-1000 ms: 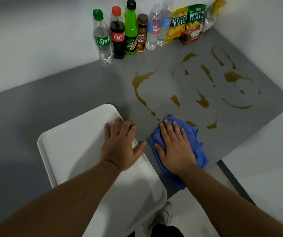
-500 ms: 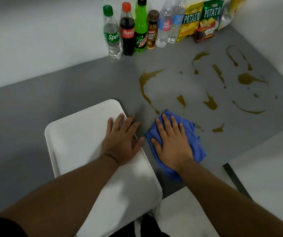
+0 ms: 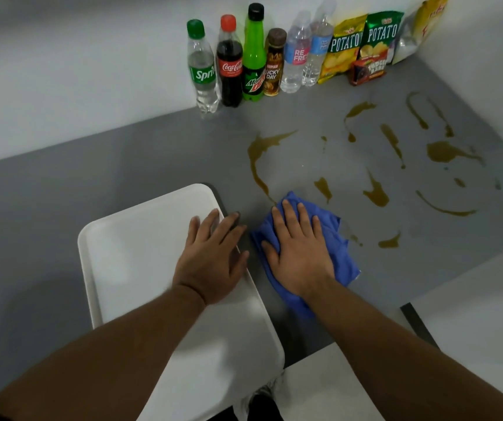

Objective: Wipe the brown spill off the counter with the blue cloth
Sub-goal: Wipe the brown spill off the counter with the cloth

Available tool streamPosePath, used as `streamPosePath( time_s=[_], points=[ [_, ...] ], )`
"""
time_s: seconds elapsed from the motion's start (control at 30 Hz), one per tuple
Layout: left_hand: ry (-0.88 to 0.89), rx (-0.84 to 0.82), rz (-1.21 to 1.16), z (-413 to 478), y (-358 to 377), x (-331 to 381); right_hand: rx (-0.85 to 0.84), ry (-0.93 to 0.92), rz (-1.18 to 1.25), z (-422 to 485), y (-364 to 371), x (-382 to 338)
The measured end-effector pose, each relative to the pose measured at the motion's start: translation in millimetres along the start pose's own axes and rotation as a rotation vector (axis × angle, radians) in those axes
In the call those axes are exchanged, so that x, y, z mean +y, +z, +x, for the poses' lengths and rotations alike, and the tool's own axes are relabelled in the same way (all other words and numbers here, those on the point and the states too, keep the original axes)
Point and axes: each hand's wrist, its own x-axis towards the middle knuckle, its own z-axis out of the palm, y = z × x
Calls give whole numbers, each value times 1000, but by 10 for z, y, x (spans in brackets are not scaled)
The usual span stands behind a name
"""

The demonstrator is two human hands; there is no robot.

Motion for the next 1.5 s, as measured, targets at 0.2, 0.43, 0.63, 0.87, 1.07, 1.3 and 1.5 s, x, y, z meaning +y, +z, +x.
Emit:
streamPosePath(
  time_s=[0.2,0.43,0.63,0.87,1.07,1.3,1.5],
  points=[
    [8,10,-58,2,-48,2,1,-141,35,-295,60,289],
    [42,122,-17,350,-129,-202,37,27,47,302,-34,-74],
    [41,74,64,904,-199,-635,61,-79,56,160,16,45],
    [12,20,24,873,-95,-702,42,119,11,443,-69,-58],
    [10,31,12,850,-97,-690,30,-37,13,422,-35,-104],
    [18,61,24,864,-69,-708,88,25,30,607,-91,70],
    [10,58,18,870,-65,-710,48,42,14,956,-117,-219]
  ],
)
